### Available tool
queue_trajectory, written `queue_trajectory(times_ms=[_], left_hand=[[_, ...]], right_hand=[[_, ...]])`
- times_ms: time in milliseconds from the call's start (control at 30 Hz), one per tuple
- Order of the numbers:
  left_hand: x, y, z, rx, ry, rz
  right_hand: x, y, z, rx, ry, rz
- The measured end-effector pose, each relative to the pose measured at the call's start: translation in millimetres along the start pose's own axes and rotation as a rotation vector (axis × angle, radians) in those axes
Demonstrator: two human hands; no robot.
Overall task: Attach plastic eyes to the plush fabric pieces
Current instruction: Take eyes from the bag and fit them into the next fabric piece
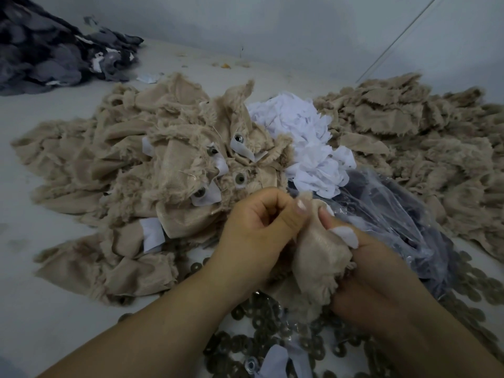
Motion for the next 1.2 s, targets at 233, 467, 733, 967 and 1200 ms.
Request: queue_trajectory(times_ms=[233,467,733,967,1200], left_hand=[[4.0,6.5,2.5,-0.044,0.031,0.052],[11.0,6.3,2.7,-0.045,0.132,-0.083],[8.3,2.0,1.7,-0.001,0.099,-0.021],[17.8,-2.8,0.0,0.018,0.217,-0.27],[15.5,-3.9,-0.9,0.012,0.242,-0.31]], right_hand=[[5.9,-6.3,-6.2,0.009,0.133,-0.173],[8.2,-0.9,-10.1,-0.127,0.19,-0.168],[7.3,2.0,-11.4,-0.163,0.153,-0.152],[8.8,-1.6,-13.5,-0.157,0.161,-0.112],[3.0,-9.3,-13.9,-0.106,0.09,-0.098]])
Point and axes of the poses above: each hand's wrist, its own z-axis towards the middle knuckle, its own y-axis out of the back of the hand, x = y × z, the point moved 8 cm from there along z, towards the middle knuckle, and after that the axes turned 5 degrees about z, right-handed, at the moved point
